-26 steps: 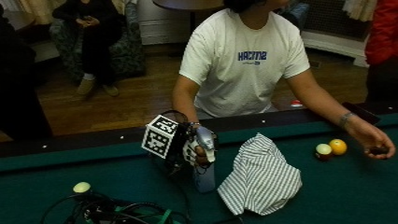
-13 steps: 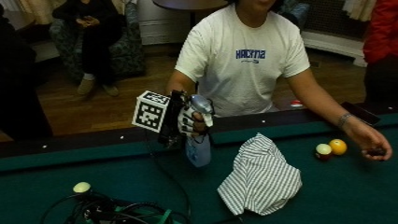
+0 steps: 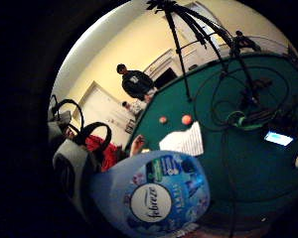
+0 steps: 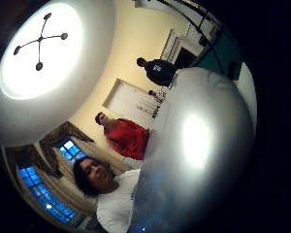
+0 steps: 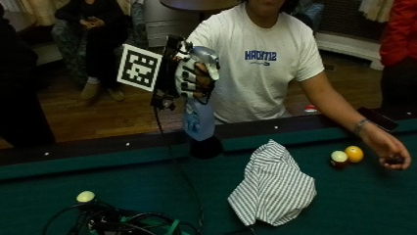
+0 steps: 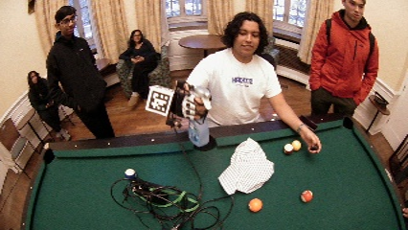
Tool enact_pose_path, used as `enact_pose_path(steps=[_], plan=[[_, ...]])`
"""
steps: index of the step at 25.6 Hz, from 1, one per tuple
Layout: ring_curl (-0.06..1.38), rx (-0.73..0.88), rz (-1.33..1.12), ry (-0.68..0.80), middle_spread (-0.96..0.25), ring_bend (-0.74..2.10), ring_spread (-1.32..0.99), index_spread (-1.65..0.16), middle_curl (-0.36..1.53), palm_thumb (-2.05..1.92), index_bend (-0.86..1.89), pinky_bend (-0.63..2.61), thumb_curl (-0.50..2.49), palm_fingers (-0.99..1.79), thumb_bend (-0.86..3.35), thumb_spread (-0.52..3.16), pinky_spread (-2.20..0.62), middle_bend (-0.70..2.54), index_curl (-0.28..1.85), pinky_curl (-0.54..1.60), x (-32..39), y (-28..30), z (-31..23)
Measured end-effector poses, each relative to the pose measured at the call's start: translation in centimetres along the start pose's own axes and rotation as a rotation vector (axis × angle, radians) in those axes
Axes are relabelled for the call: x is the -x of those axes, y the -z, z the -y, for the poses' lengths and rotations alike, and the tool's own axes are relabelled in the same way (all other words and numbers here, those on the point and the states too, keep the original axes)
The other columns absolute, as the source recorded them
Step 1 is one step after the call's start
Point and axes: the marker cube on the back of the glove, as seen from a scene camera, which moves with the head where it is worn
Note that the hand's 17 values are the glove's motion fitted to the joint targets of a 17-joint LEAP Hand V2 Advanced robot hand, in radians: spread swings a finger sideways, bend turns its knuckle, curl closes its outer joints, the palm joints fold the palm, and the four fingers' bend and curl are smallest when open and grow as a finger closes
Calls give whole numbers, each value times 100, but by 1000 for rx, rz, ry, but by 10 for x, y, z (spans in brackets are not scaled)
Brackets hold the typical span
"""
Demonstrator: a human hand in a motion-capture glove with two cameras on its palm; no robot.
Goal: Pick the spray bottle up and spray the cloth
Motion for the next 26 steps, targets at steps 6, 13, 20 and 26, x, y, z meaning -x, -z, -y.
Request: enact_pose_path(steps=[6,13,20,26], plan=[[49,132,-105,-116,-21,80,-22,-26,56,94,47,51,72,140,-3,25,-32,68,55,44,20,-28,32],[49,474,-360,-269,-21,80,-22,-26,56,95,46,52,74,139,-3,24,-31,69,56,44,3,-107,34],[50,832,-647,-446,-21,80,-22,-27,57,95,45,52,76,139,-3,24,-32,69,57,44,-25,-186,9],[50,1003,-846,-594,-21,81,-22,-27,57,94,45,52,77,139,-3,24,-32,69,57,45,-63,-219,-6]])
